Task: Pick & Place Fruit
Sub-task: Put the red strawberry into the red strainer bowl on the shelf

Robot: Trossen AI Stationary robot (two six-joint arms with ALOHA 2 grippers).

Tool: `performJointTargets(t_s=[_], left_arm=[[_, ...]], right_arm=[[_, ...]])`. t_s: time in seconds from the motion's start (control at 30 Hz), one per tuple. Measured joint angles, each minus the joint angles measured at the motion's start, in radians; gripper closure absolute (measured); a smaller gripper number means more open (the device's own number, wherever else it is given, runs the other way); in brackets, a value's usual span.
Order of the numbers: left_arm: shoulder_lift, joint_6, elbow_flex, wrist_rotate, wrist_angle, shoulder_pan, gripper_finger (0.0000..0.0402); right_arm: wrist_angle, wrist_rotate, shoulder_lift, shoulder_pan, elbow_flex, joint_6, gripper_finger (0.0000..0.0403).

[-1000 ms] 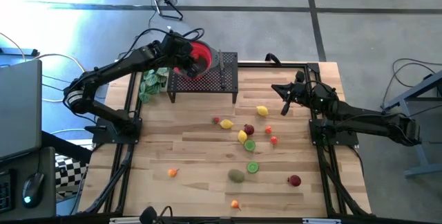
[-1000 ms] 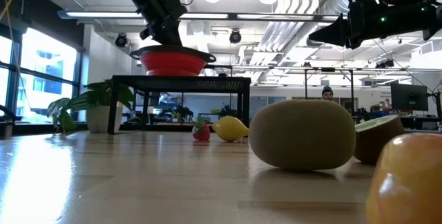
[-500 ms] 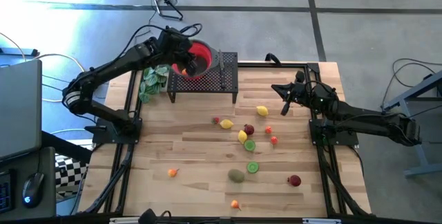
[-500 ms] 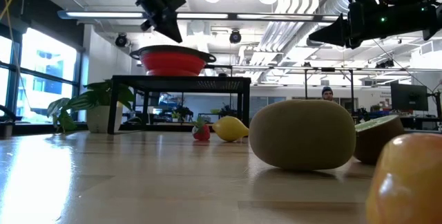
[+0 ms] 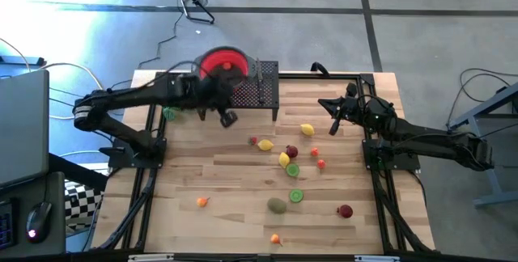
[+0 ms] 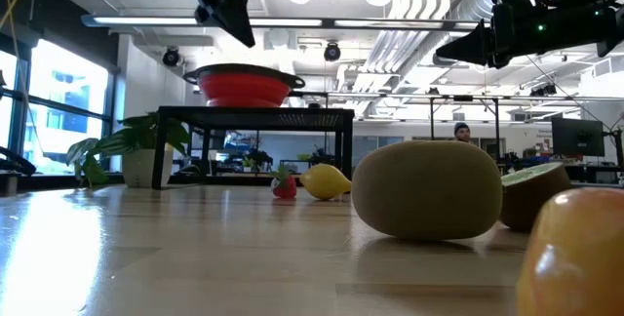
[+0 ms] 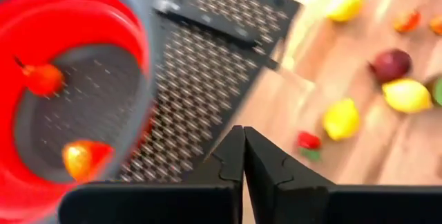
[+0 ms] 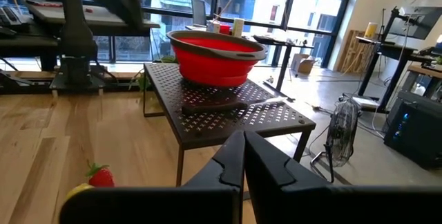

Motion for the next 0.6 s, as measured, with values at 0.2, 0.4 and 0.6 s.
performJointTargets(t_s=[0.2,0.4,0.6], left_arm=[[0.000,-0.154,-0.030,-0.113,0.013,-0.206,0.0401],[0.002,-0.268,-0.194,-0.175,0.226,-0.353,0.0401],[0.002,-0.342,-0.358,-0.178,0.484,-0.399,0.0401]], right_arm=[[0.001,0.000,0.000,0.000,0.000,0.000,0.0399],[0.001,-0.001,0.000,0.000,0.000,0.006,0.0399],[-0.001,-0.051,0.000,0.000,0.000,0.010,0.0399]])
